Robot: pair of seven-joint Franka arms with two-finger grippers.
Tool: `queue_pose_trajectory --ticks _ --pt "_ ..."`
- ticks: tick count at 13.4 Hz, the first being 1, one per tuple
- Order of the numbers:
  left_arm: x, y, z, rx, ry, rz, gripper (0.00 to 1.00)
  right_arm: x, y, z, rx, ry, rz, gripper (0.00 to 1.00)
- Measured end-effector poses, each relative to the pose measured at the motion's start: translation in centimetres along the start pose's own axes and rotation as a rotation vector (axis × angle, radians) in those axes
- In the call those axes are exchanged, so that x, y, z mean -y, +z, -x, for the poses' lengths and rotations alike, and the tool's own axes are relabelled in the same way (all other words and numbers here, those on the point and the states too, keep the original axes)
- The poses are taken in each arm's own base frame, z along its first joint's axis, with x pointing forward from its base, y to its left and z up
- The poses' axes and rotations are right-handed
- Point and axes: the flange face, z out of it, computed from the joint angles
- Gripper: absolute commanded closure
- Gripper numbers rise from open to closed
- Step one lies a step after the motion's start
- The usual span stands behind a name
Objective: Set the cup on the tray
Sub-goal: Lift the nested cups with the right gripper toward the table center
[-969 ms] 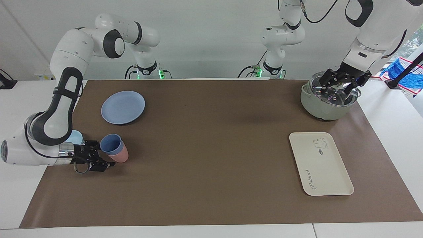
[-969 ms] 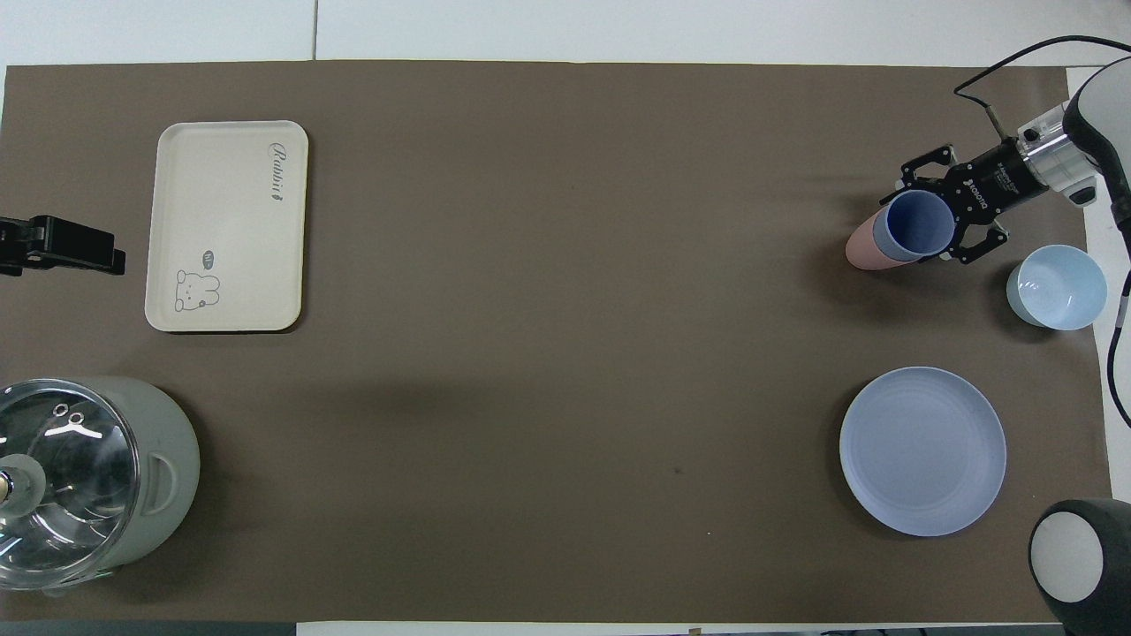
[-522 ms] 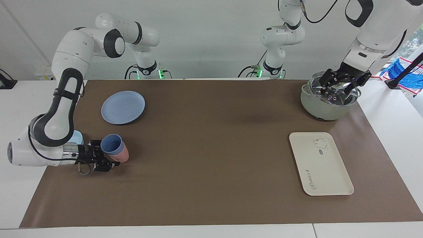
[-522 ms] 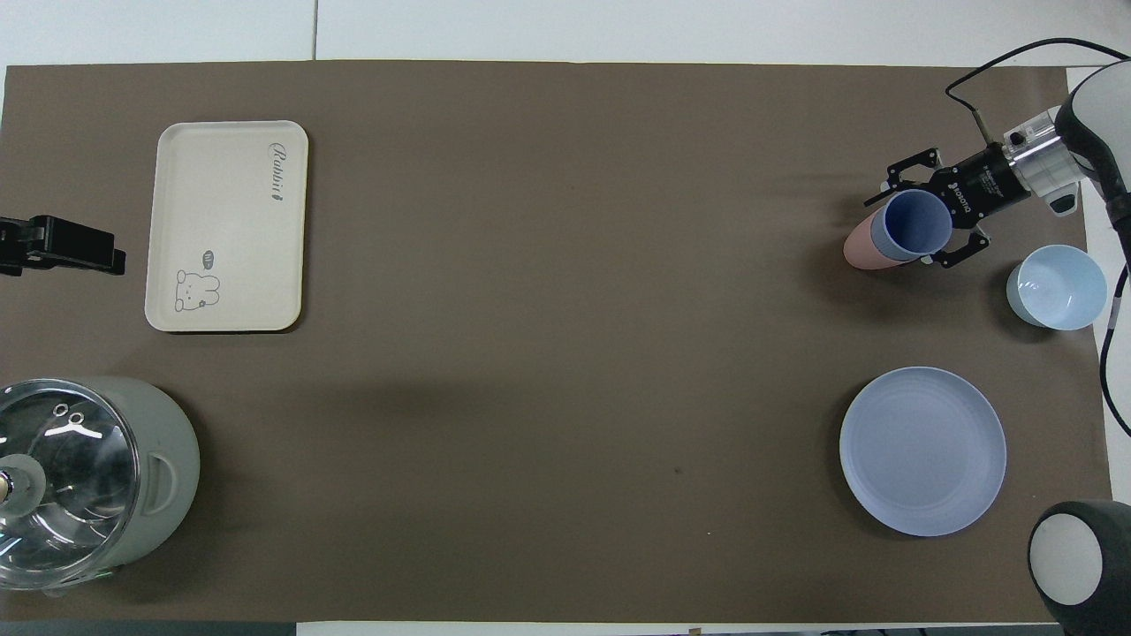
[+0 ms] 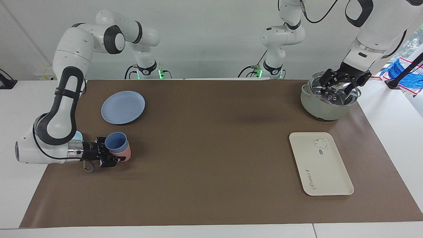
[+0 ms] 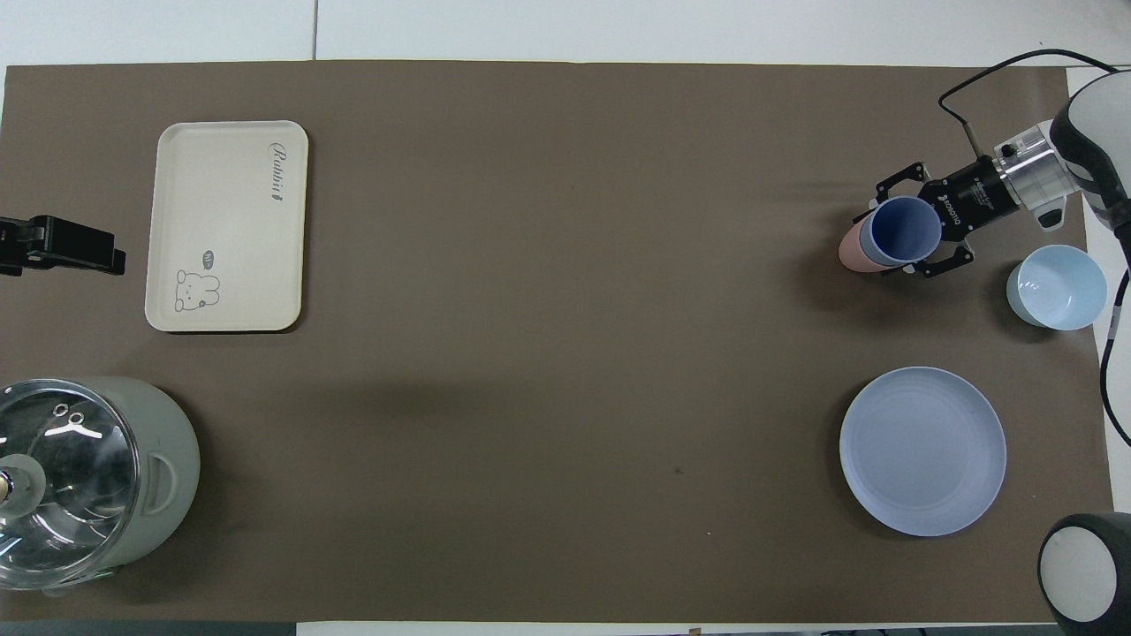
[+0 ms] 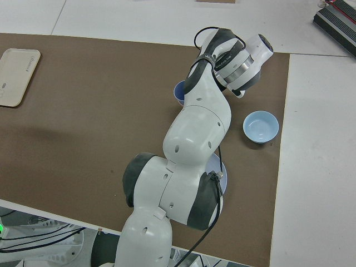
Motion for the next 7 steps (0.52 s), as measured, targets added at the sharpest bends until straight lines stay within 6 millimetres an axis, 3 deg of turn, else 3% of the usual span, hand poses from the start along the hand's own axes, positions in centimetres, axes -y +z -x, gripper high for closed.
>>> queue_pose_trajectory --ticks 4,7 --pt "0.0 0.0 0.0 0.0 0.0 0.0 0.0 -0.8 -1.4 0.7 0.023 0.017 -0.049 1.0" --pt "0.0 0.0 0.0 0.0 0.0 0.0 0.0 -1.4 -2.8 2.6 0.078 0.025 -0.129 1.0"
